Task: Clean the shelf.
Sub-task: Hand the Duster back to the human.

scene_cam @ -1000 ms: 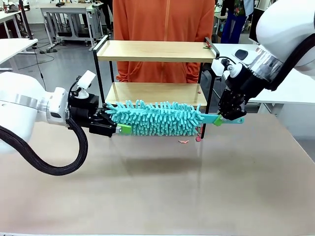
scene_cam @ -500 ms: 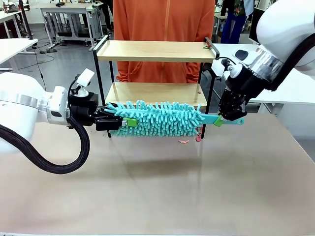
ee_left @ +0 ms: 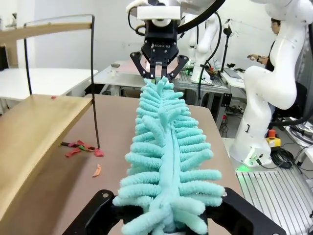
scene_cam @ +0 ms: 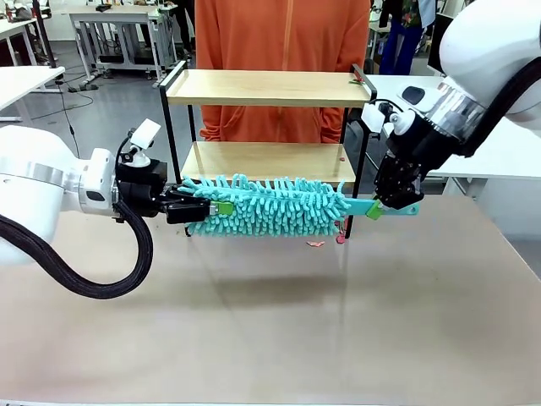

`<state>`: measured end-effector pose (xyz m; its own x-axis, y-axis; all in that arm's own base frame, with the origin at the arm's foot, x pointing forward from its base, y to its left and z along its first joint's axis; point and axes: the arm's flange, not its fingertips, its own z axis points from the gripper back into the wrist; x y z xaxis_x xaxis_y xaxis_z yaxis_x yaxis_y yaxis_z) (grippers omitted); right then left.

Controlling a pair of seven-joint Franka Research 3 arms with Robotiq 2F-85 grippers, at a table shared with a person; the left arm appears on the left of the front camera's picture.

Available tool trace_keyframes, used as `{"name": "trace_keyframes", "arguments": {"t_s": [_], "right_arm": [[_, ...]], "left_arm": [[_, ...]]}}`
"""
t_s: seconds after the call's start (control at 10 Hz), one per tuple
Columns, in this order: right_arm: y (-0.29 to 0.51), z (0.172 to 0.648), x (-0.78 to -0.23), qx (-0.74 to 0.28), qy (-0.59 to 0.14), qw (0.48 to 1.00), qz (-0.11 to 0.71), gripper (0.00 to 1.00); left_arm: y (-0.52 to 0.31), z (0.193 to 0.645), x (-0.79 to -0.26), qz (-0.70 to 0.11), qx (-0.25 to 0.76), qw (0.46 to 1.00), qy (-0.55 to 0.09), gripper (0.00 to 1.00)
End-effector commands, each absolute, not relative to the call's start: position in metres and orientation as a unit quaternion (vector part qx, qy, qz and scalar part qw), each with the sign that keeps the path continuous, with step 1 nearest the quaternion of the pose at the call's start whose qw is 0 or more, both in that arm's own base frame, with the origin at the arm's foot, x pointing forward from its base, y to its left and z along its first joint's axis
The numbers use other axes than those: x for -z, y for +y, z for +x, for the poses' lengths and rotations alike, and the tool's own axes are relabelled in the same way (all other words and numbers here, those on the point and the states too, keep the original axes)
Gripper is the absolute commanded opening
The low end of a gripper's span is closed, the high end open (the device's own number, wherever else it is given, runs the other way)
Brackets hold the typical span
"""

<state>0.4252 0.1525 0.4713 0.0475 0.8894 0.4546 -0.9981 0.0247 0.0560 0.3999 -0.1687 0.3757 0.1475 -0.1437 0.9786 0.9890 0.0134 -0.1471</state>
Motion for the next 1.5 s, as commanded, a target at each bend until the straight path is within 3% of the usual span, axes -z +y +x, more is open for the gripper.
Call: {"name": "trace_keyframes", "arguments": {"t_s": [0.0, 0.1, 0.2, 0.3, 0.4, 0.8, 1.1, 1.2, 1.4], "right_arm": [[0.152, 0.425, -0.471, -0.674, -0.149, 0.700, 0.183, 0.72], [0.144, 0.423, -0.484, -0.664, -0.168, 0.700, 0.203, 0.72], [0.129, 0.419, -0.497, -0.644, -0.194, 0.702, 0.233, 1.00], [0.109, 0.415, -0.508, -0.613, -0.228, 0.712, 0.255, 0.76], [0.086, 0.409, -0.516, -0.580, -0.271, 0.710, 0.293, 1.00], [-0.023, 0.377, -0.511, -0.404, -0.417, 0.703, 0.411, 1.00], [-0.056, 0.364, -0.498, -0.321, -0.489, 0.711, 0.390, 1.00], [-0.058, 0.369, -0.509, -0.359, -0.427, 0.716, 0.419, 1.00], [-0.058, 0.369, -0.509, -0.359, -0.427, 0.716, 0.419, 1.00]], "left_arm": [[-0.169, 0.399, -0.381, -0.491, 0.502, 0.563, -0.437, 0.00], [-0.169, 0.399, -0.381, -0.491, 0.502, 0.563, -0.437, 0.00], [-0.169, 0.399, -0.381, -0.491, 0.502, 0.563, -0.437, 0.00], [-0.169, 0.399, -0.381, -0.491, 0.502, 0.563, -0.437, 0.00], [-0.169, 0.399, -0.381, -0.491, 0.502, 0.563, -0.437, 0.00], [-0.169, 0.399, -0.381, -0.491, 0.502, 0.563, -0.437, 0.00], [-0.169, 0.399, -0.381, -0.491, 0.502, 0.563, -0.437, 0.00], [-0.169, 0.400, -0.379, -0.494, 0.499, 0.568, -0.428, 0.19], [-0.153, 0.398, -0.430, -0.496, 0.454, 0.574, -0.468, 0.19]]}}
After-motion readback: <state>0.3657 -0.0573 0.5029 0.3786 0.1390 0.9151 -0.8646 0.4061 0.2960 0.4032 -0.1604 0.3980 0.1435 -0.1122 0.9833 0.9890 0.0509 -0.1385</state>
